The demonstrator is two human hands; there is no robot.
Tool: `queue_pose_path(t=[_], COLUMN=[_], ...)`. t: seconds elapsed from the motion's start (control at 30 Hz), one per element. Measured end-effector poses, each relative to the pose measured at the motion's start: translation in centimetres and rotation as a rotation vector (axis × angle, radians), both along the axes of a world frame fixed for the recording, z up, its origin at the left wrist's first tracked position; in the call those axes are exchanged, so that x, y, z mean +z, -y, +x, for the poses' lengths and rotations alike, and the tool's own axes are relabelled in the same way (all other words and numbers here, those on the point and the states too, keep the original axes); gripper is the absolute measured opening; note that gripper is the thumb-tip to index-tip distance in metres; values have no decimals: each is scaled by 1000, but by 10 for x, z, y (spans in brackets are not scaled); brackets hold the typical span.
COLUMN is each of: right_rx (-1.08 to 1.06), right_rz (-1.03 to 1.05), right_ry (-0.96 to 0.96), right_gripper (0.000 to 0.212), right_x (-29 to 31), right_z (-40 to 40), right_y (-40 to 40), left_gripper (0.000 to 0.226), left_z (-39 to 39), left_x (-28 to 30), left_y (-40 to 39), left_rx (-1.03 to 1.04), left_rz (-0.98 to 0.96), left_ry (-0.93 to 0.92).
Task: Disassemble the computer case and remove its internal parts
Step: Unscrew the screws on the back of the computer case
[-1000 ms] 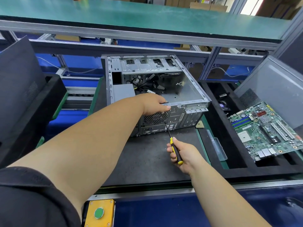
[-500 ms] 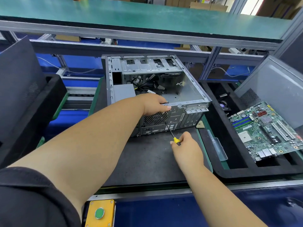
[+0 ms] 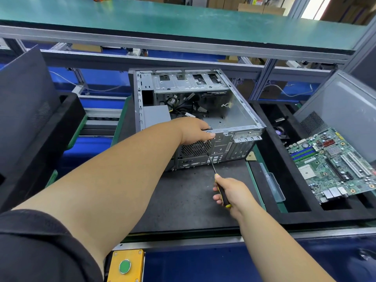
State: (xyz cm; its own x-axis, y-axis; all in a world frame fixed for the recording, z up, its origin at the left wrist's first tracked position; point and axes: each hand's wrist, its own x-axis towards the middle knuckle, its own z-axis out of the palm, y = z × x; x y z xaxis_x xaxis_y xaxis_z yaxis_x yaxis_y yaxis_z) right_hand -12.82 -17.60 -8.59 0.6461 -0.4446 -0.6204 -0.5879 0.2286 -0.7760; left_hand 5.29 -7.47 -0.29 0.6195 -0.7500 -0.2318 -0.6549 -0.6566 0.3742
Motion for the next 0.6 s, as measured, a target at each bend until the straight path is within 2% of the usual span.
queue_pose_path(t=[0.1, 0.2, 0.27, 0.33, 0.4, 0.6], right_rx=[1, 32, 39, 21, 30, 39], right_rz=[-172, -221, -107, 54, 91, -142], right_ry=[25, 10, 0, -8, -10, 78], right_gripper=[29, 27, 25, 33, 38, 23], right_x=[-5, -4, -4, -2, -2, -11], right_z=[-1, 2, 2, 2, 3, -2], right_y=[2, 1, 0, -1, -2, 1], left_gripper=[49, 48, 46, 44, 44, 42], left_z=[0, -1, -1, -1, -1, -1], left_x=[0, 0, 1, 1, 1, 0], left_y=[0, 0, -1, -1, -1, -1], left_rx=[1, 3, 6, 8, 6, 18], left_rz=[5, 6, 1, -7, -10, -16], left_ry=[4, 10, 6, -5, -3, -2])
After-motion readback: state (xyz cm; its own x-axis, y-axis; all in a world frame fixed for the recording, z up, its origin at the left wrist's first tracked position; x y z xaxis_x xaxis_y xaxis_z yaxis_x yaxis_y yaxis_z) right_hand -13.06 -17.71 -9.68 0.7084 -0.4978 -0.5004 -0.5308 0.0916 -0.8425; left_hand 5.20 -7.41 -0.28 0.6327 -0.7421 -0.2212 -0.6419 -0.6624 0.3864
